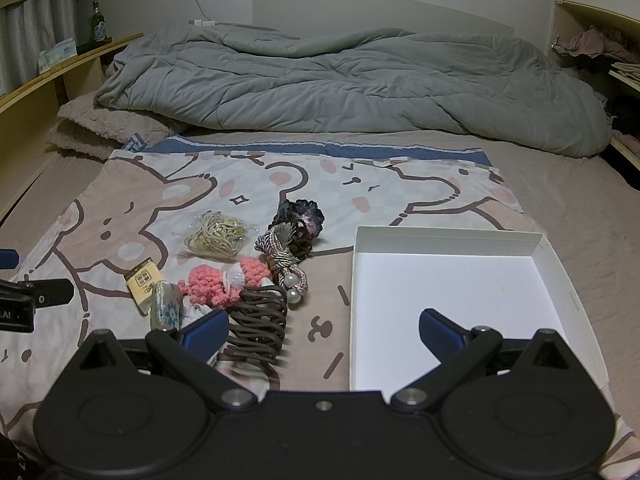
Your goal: Organize objects
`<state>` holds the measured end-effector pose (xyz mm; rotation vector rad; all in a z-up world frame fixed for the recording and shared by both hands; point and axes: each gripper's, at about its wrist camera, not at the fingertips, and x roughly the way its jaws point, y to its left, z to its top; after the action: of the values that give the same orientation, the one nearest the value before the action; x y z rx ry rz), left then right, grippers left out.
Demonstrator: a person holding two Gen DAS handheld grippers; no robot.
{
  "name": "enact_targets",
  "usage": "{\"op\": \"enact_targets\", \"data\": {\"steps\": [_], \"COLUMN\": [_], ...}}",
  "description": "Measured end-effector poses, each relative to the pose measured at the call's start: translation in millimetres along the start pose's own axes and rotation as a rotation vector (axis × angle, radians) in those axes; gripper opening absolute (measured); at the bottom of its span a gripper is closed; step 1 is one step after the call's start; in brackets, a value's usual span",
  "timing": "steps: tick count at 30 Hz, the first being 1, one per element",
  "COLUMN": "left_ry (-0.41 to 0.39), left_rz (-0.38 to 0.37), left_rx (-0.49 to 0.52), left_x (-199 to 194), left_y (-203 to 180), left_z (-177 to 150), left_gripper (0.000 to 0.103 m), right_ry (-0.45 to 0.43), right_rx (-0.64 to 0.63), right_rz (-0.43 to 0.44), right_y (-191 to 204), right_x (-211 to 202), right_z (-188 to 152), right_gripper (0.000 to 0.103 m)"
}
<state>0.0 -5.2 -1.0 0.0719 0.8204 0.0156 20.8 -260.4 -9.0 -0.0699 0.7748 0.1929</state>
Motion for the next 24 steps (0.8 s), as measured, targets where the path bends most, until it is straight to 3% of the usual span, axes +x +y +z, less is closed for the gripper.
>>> {"op": "enact_targets", "data": {"steps": [24], "left_ry": [0.002], "left_rz": [-0.001], "left_rx": [0.003], "left_x": [1.1], "left_y": [-1.3], "left_z": [-0.8], "left_gripper": [0.103], "right_ry": [0.001], "right_rx": [0.001], "right_rz": [0.001], "right_y": [0.5], "right_x": [0.9], "right_z": [-0.4], "right_gripper": [0.102]}}
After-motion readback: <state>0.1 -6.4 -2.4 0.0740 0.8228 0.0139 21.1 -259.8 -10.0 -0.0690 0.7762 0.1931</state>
